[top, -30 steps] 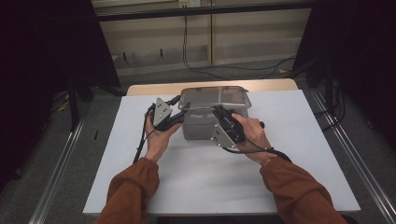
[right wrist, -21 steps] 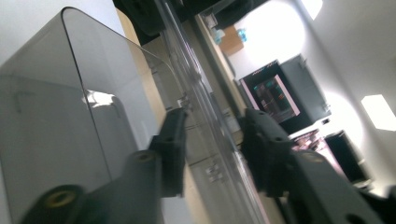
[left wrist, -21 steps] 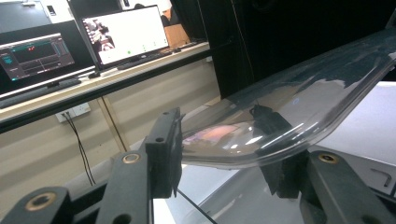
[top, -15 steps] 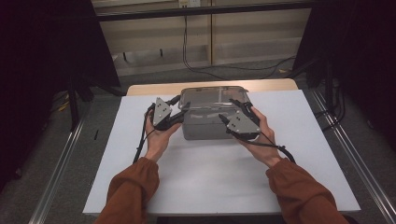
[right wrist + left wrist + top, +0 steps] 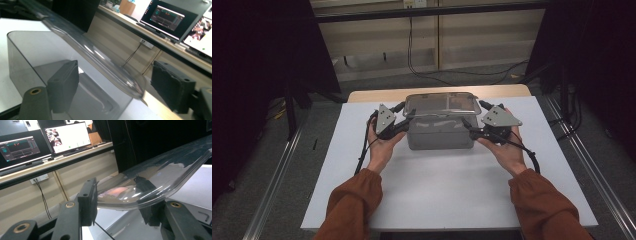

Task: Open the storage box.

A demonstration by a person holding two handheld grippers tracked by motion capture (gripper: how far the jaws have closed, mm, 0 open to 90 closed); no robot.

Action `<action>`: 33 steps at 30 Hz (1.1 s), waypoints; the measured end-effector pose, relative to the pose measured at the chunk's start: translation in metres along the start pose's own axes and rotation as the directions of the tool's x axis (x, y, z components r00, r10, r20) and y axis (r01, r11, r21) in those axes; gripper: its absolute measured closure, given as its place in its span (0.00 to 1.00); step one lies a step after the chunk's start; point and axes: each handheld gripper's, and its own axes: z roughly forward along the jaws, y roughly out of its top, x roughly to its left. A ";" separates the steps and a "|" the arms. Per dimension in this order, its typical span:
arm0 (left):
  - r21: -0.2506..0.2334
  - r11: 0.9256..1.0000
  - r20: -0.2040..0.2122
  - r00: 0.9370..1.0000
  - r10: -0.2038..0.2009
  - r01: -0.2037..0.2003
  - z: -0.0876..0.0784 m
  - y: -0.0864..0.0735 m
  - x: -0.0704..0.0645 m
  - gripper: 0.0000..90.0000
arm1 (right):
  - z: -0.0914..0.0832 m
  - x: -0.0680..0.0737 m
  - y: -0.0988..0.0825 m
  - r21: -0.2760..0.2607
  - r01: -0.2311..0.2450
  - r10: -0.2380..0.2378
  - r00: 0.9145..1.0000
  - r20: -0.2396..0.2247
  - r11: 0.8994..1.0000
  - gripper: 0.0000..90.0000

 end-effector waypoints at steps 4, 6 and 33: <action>0.002 1.000 0.000 1.000 -0.001 0.001 0.000 0.000 0.000 0.59 | 0.002 -0.008 -0.012 0.020 -0.053 0.053 0.998 -0.027 0.998 0.10; 0.001 1.000 0.001 1.000 -0.004 0.004 0.000 0.000 0.000 0.59 | 0.004 -0.011 -0.015 0.022 -0.082 0.083 0.996 -0.020 0.996 0.07; -0.007 1.000 -0.008 1.000 -0.012 0.012 0.003 0.004 0.003 0.60 | 0.029 -0.038 -0.019 -0.030 -0.138 0.136 0.988 -0.074 0.990 0.62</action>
